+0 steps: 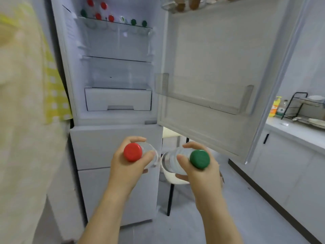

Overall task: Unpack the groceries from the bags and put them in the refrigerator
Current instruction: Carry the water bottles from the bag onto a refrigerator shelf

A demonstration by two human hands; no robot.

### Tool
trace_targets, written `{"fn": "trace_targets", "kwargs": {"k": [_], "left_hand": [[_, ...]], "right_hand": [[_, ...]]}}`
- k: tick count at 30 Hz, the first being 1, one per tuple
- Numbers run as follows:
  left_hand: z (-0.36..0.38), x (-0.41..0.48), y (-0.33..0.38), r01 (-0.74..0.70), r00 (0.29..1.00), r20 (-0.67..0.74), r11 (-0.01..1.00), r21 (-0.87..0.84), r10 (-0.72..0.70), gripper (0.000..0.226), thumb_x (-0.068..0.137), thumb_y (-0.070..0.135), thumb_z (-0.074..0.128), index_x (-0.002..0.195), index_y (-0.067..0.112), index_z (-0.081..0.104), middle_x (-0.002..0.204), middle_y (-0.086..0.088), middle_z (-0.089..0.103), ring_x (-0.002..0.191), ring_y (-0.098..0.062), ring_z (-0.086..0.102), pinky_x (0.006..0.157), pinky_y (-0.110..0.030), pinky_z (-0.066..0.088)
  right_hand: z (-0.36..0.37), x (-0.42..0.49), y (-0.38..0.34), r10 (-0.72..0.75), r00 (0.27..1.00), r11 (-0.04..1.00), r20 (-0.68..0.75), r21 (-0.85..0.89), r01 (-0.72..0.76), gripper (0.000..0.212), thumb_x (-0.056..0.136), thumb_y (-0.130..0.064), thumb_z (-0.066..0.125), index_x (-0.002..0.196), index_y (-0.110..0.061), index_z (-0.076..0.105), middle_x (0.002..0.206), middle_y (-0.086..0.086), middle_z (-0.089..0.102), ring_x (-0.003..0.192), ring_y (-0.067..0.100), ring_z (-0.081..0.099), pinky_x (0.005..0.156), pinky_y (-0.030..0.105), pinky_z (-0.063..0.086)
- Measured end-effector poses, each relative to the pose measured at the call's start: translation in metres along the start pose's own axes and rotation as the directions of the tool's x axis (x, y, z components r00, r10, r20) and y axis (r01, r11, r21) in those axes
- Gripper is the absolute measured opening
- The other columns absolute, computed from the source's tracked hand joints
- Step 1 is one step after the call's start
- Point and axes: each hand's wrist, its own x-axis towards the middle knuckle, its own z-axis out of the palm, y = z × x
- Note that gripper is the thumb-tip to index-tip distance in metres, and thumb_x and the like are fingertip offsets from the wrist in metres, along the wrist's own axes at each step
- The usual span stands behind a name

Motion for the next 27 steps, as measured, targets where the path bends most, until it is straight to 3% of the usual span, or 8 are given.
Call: {"fn": "trace_targets", "kwargs": {"k": [6, 11, 15, 17, 22, 24, 27], "left_hand": [[-0.049, 0.085, -0.001, -0.073, 0.997, -0.036, 0.997, 0.038, 0.074, 0.027, 0.074, 0.003, 0.073, 0.087, 0.024, 0.063, 0.081, 0.004, 0.056, 0.080, -0.021, 0.060, 0.065, -0.044, 0.059], [-0.077, 0.150, -0.002, -0.115, 0.990, -0.077, 0.992, 0.057, 0.119, 0.026, 0.074, 0.004, 0.073, 0.088, 0.023, 0.063, 0.059, 0.026, 0.054, 0.059, 0.004, 0.055, 0.064, -0.045, 0.059], [-0.087, 0.191, 0.002, -0.161, 0.982, -0.091, 0.986, 0.053, 0.165, 0.028, 0.075, 0.003, 0.072, 0.084, 0.027, 0.062, 0.058, 0.030, 0.054, 0.058, 0.009, 0.055, 0.063, -0.041, 0.060], [-0.090, 0.213, 0.004, -0.179, 0.977, -0.117, 0.983, 0.031, 0.181, 0.029, 0.075, 0.001, 0.071, 0.082, 0.028, 0.062, 0.066, 0.027, 0.057, 0.063, 0.006, 0.058, 0.063, -0.042, 0.059], [-0.087, 0.267, 0.009, -0.231, 0.954, -0.200, 0.973, -0.027, 0.221, 0.030, 0.075, -0.001, 0.071, 0.082, 0.027, 0.064, 0.086, 0.007, 0.056, 0.077, -0.012, 0.060, 0.065, -0.047, 0.059], [-0.081, 0.292, 0.014, -0.272, 0.942, -0.212, 0.962, -0.024, 0.261, 0.032, 0.075, -0.001, 0.071, 0.078, 0.031, 0.065, 0.089, 0.008, 0.056, 0.082, -0.015, 0.060, 0.066, -0.048, 0.058], [-0.068, 0.328, 0.023, -0.327, 0.922, -0.229, 0.945, -0.026, 0.313, 0.036, 0.075, 0.000, 0.071, 0.073, 0.035, 0.065, 0.085, 0.012, 0.056, 0.083, -0.016, 0.060, 0.068, -0.050, 0.058]], "right_hand": [[0.087, 0.060, 0.009, -0.058, 0.998, 0.997, 0.024, 0.057, 0.056, 0.025, 0.079, 0.002, 0.065, 0.089, -0.021, 0.062, 0.058, -0.025, 0.058, 0.058, -0.001, 0.056, 0.072, 0.048, 0.055], [0.142, 0.108, 0.017, -0.095, 0.994, 0.992, 0.048, 0.090, 0.090, 0.026, 0.079, 0.000, 0.066, 0.085, -0.025, 0.063, 0.067, -0.019, 0.059, 0.065, 0.004, 0.057, 0.073, 0.051, 0.056], [0.177, 0.144, 0.020, -0.177, 0.980, 0.983, 0.095, 0.068, 0.171, 0.024, 0.070, -0.015, 0.073, 0.086, -0.031, 0.065, 0.089, -0.011, 0.059, 0.077, 0.003, 0.060, 0.081, 0.051, 0.054], [0.189, 0.165, 0.020, -0.202, 0.973, 0.978, 0.114, 0.075, 0.194, 0.023, 0.068, -0.019, 0.070, 0.083, -0.035, 0.065, 0.088, -0.011, 0.057, 0.081, 0.006, 0.059, 0.083, 0.049, 0.053], [0.206, 0.226, 0.021, -0.269, 0.948, 0.956, 0.172, 0.167, 0.241, 0.025, 0.078, 0.000, 0.068, 0.085, -0.024, 0.063, 0.073, -0.020, 0.058, 0.061, 0.001, 0.055, 0.069, 0.053, 0.055], [0.214, 0.252, 0.018, -0.312, 0.934, 0.944, 0.177, 0.168, 0.283, 0.024, 0.073, -0.006, 0.072, 0.085, -0.026, 0.065, 0.081, -0.018, 0.060, 0.068, 0.002, 0.058, 0.074, 0.052, 0.054], [0.222, 0.293, 0.010, -0.370, 0.914, 0.922, 0.169, 0.191, 0.338, 0.023, 0.063, -0.020, 0.068, 0.083, -0.033, 0.066, 0.092, -0.021, 0.063, 0.093, 0.010, 0.062, 0.085, 0.049, 0.052]]}}
